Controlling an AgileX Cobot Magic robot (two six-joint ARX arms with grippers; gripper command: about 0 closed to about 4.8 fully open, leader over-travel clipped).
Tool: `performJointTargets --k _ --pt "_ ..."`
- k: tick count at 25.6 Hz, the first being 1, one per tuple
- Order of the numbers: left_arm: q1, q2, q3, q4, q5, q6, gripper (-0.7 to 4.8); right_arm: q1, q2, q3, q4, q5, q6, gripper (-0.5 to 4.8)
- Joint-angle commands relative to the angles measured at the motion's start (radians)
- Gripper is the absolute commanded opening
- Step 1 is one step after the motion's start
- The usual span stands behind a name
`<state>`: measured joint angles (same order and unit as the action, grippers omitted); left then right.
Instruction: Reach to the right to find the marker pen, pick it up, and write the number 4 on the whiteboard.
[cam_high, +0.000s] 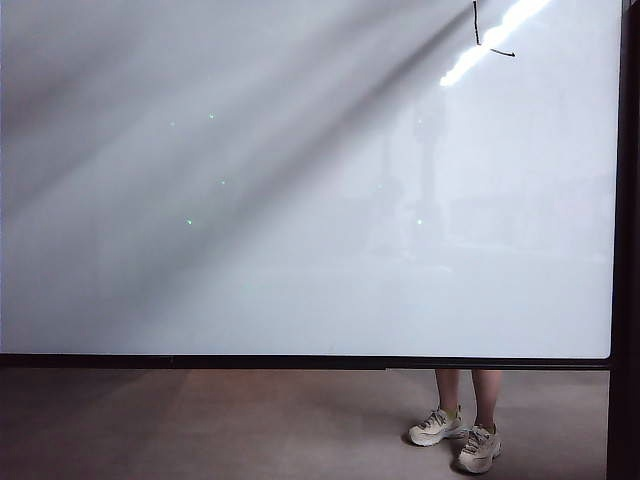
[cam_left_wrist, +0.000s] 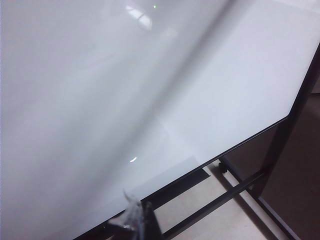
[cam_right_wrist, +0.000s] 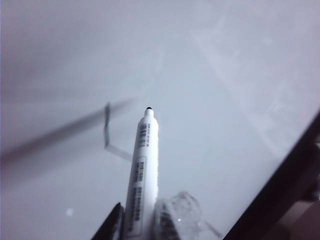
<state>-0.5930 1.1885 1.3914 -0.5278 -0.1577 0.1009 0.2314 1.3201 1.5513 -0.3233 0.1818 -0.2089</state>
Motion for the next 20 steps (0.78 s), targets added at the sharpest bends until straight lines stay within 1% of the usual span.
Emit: performJointTargets --k 1,20 --pt "0.000 -0.003 0.004 0.010 0.005 0.003 -0.05 0.003 0.007 0.005 0.014 -0.005 0.003 -0.06" --pt "0.001 -0.003 0.004 0.010 0.003 0.004 -0.05 -0.001 0.072 0.005 0.064 -0.001 0.002 -0.06"
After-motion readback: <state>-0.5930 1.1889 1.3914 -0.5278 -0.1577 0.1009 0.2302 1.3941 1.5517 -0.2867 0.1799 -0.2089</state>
